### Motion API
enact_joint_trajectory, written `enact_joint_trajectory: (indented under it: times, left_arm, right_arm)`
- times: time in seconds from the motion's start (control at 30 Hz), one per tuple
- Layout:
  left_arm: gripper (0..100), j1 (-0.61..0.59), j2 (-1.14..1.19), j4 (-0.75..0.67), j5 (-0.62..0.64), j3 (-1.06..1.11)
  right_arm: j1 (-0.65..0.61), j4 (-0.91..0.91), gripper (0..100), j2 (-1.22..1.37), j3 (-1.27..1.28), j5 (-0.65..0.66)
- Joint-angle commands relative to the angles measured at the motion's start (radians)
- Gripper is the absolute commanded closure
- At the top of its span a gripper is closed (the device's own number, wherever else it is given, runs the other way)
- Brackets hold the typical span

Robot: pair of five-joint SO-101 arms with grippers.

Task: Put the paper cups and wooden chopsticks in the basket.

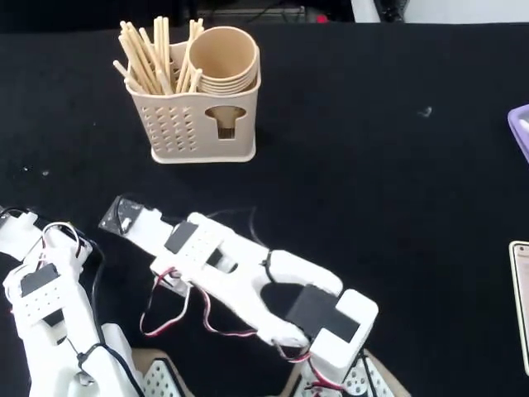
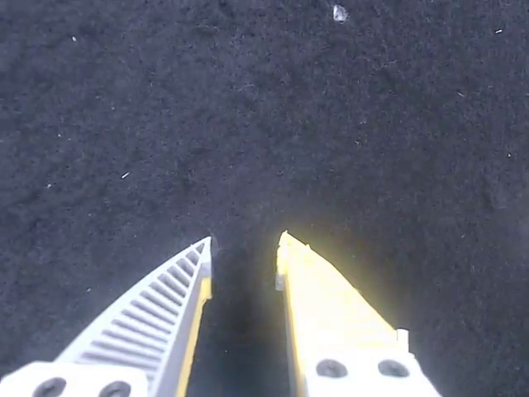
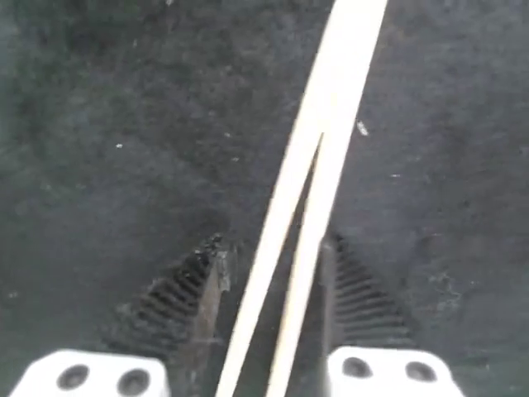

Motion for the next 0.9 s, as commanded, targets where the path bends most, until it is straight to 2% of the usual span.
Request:
enact_joint_trajectory:
  times: [0.0,0.17,0.33,0.6,0.73,0.87]
  left_arm:
    - [86,-0.001,-0.023,-0.018,0.005,-0.059]
    - [86,-0.001,-0.023,-0.018,0.005,-0.059]
    - [86,-0.001,-0.023,-0.018,0.005,-0.059]
    - [86,-0.001,-0.023,-0.018,0.005,-0.059]
    - [86,0.001,-0.023,-0.018,0.005,-0.059]
    - [86,0.001,-0.023,-0.018,0.005,-0.059]
  right_arm:
    - [-0.009,0.012,98.2,0.007,-0.015,0.011]
    - [0.077,0.018,98.8,-0.044,-0.012,0.011]
    - [0.190,0.115,98.8,-0.266,-0.033,0.011]
    - [0.195,0.101,98.7,-0.644,-0.076,-0.031]
    - [0.235,-0.044,98.7,-0.777,-0.147,-0.029]
    - [0.282,-0.356,98.7,-0.809,-0.163,-0.031]
